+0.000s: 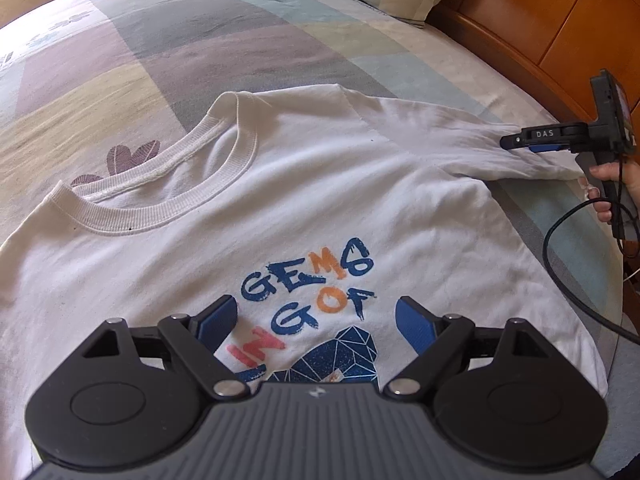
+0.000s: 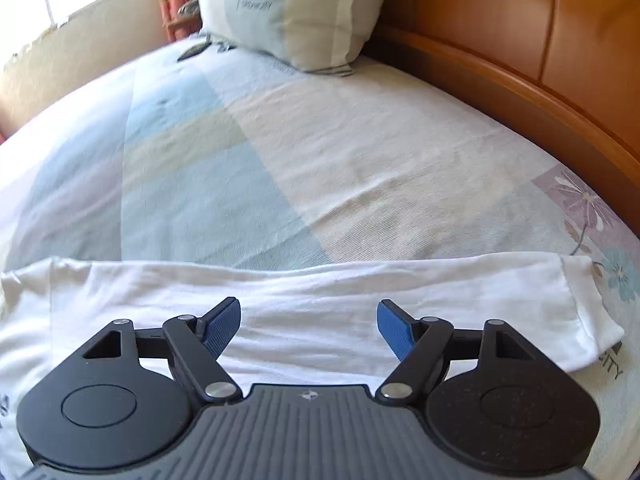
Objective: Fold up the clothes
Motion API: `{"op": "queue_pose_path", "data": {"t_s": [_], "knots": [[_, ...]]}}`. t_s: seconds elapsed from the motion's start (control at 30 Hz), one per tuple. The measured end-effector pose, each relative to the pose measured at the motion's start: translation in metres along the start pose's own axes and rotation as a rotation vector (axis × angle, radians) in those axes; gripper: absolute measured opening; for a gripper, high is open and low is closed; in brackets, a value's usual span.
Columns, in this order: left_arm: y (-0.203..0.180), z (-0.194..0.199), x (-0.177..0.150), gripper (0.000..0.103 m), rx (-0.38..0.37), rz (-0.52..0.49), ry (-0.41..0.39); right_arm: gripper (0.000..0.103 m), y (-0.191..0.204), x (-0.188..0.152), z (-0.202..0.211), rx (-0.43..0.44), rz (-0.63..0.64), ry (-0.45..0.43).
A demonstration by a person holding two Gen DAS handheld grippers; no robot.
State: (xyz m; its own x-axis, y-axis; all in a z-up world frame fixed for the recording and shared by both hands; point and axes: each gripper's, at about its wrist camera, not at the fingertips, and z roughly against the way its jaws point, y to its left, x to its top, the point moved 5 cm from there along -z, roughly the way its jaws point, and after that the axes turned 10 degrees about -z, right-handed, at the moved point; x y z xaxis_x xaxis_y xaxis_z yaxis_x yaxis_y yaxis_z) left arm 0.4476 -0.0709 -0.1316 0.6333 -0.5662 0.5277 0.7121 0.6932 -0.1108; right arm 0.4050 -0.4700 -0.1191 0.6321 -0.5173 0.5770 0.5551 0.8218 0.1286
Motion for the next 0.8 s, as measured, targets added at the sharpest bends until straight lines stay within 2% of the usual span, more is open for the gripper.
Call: {"op": "queue_pose_path", "data": {"t_s": [0.03,0.13,0.23,0.3,0.33,0.4,0.5,0.57,0.63,0.67,0.73,0.8], "knots": [[0.002,0.0,-0.002,0.086,0.004,0.004,0.003,0.081,0.006,-0.002,-0.011,-0.027,0.025,-0.003],[0.006,0.0,-0.005,0.086,0.011,0.013,0.007,0.103,0.003,0.005,-0.032,-0.077,0.028,-0.054],[0.008,0.001,-0.004,0.086,0.01,0.013,0.001,0.103,-0.012,0.024,-0.04,-0.101,-0.063,-0.056],[0.009,0.001,-0.004,0.086,0.007,0.015,-0.002,0.1,-0.012,0.031,-0.03,-0.08,-0.118,-0.034],[0.01,0.0,-0.005,0.086,0.008,0.015,-0.001,0.1,-0.008,0.031,-0.021,-0.033,-0.129,-0.03],[0.011,-0.001,-0.006,0.086,0.008,0.015,0.001,0.102,0.01,0.023,-0.003,0.127,-0.123,0.01],[0.011,-0.001,-0.006,0.086,0.006,0.012,0.0,0.103,0.04,0.0,0.018,0.4,-0.121,0.13],[0.011,-0.001,-0.006,0.086,0.005,0.012,0.0,0.103,0.058,-0.016,0.022,0.522,-0.128,0.197],[0.012,-0.001,-0.007,0.086,0.004,0.015,-0.002,0.103,0.068,-0.027,0.01,0.549,-0.165,0.271],[0.012,-0.001,-0.007,0.086,0.002,0.018,-0.003,0.103,0.067,-0.03,0.004,0.546,-0.171,0.279],[0.013,-0.001,-0.009,0.086,-0.001,0.024,-0.006,0.101,0.058,-0.029,-0.002,0.553,-0.182,0.251],[0.014,-0.001,-0.01,0.086,-0.005,0.03,-0.009,0.1,0.033,-0.02,-0.002,0.505,-0.238,0.195]]}}
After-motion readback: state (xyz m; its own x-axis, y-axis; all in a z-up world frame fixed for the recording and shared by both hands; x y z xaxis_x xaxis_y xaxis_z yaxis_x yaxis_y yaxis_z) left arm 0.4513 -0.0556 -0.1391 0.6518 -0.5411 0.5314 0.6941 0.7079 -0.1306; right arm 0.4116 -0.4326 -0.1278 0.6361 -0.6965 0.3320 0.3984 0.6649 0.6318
